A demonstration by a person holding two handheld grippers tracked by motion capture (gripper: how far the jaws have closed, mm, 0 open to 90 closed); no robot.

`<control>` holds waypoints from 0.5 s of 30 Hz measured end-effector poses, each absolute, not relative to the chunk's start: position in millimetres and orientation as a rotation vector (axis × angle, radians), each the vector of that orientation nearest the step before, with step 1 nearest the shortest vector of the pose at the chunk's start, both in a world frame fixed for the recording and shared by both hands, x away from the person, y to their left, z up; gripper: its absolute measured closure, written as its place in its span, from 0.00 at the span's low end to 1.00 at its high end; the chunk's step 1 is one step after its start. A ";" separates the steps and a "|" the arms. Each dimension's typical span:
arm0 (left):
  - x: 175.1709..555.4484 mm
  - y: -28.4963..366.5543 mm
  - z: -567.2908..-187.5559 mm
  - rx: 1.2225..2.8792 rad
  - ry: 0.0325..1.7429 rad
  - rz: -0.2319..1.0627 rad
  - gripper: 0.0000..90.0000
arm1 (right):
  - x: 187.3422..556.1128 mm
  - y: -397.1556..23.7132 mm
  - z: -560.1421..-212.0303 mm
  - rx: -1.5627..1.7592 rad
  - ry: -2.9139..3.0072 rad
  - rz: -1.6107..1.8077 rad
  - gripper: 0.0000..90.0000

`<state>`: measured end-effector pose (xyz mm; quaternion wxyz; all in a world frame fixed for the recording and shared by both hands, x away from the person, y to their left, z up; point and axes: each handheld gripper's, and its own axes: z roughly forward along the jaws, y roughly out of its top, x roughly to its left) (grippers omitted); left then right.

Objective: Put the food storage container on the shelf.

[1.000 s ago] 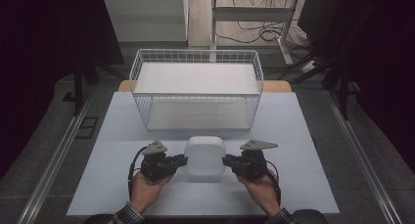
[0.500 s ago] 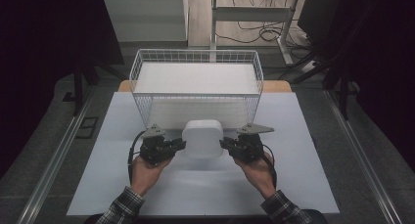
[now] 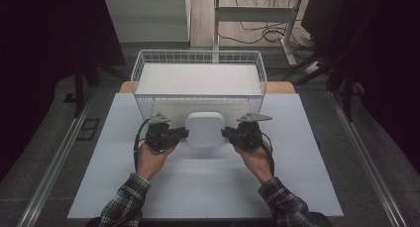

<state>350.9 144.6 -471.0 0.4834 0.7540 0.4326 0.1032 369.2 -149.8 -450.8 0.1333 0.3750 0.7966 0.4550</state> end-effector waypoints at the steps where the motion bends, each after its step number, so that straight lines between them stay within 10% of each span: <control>1: 352.9 144.7 -471.4 1.836 1.059 0.251 0.87 | 373.5 -148.7 -452.0 1.096 2.311 1.314 0.85; 15: 371.2 147.5 -483.6 1.854 1.111 0.247 0.86 | 393.0 -138.7 -465.4 1.124 2.326 1.269 0.85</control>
